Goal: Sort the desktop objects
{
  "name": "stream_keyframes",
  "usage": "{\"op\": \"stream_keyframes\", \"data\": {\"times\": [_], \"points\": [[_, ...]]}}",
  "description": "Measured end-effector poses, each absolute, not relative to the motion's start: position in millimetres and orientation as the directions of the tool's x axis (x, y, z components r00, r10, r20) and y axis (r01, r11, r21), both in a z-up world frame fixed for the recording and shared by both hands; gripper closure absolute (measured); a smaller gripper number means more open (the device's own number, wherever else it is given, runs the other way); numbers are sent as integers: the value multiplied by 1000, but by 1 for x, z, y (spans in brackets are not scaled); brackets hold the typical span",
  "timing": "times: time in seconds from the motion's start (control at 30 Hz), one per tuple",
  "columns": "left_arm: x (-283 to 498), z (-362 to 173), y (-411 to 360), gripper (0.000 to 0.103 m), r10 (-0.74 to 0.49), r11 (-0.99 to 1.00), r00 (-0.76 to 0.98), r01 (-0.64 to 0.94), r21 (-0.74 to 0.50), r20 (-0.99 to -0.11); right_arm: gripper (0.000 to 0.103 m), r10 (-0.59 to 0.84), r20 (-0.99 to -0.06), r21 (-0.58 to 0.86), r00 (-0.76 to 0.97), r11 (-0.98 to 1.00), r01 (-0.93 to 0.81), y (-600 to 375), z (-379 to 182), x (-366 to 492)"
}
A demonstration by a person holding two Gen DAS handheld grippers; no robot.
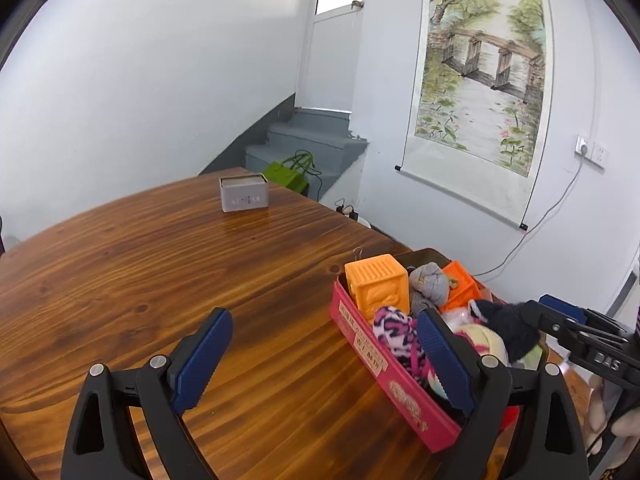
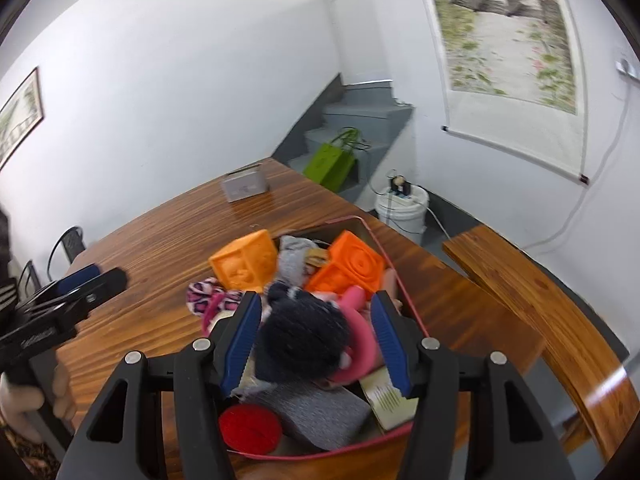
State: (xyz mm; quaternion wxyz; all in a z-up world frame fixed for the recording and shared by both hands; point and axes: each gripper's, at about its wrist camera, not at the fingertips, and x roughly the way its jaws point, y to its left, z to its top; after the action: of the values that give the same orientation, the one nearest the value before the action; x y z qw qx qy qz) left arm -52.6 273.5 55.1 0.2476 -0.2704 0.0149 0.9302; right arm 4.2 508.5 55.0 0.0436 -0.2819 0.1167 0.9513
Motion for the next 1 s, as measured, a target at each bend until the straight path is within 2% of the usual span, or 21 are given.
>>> {"op": "stream_keyframes", "data": {"times": [0.03, 0.07, 0.1, 0.2, 0.33, 0.37, 0.4, 0.47, 0.57, 0.73, 1.0], "points": [[-49, 54, 274, 2, 450, -877, -733, -469, -100, -509, 41, 30, -553, 193, -832, -968, -163, 509, 52, 5], [-47, 53, 275, 1, 449, -878, -735, -469, -97, -508, 39, 52, -562, 172, -826, -969, -178, 507, 48, 3], [-44, 52, 276, 1, 447, -879, -738, -468, -94, -506, 35, 72, -569, 151, -819, -970, -190, 505, 45, 2], [-37, 50, 280, 1, 454, -872, -723, -480, -95, -520, 34, 89, -579, 98, -810, -979, -178, 495, 43, -2], [-29, 52, 278, 1, 444, -882, -735, -460, -104, -513, 34, 61, -552, 130, -832, -979, -158, 494, 59, 12], [-27, 54, 278, 1, 433, -888, -747, -448, -99, -505, 32, 56, -539, 138, -840, -978, -154, 494, 64, 18], [-24, 55, 277, 1, 420, -896, -760, -435, -91, -496, 25, 47, -526, 150, -849, -978, -147, 494, 69, 26], [-17, 59, 280, 1, 393, -907, -786, -416, -61, -477, 21, 19, -511, 172, -859, -977, -124, 494, 75, 41], [-6, 60, 288, 1, 379, -907, -800, -420, -17, -465, 21, -32, -523, 182, -852, -980, -75, 489, 74, 58], [9, 58, 304, 1, 368, -900, -803, -435, 38, -469, 21, -31, -554, 172, -832, -982, -79, 484, 60, 73], [25, 59, 319, 1, 426, -870, -763, -493, 10, -486, 21, -31, -595, 167, -803, -982, -86, 480, 40, 95]]}}
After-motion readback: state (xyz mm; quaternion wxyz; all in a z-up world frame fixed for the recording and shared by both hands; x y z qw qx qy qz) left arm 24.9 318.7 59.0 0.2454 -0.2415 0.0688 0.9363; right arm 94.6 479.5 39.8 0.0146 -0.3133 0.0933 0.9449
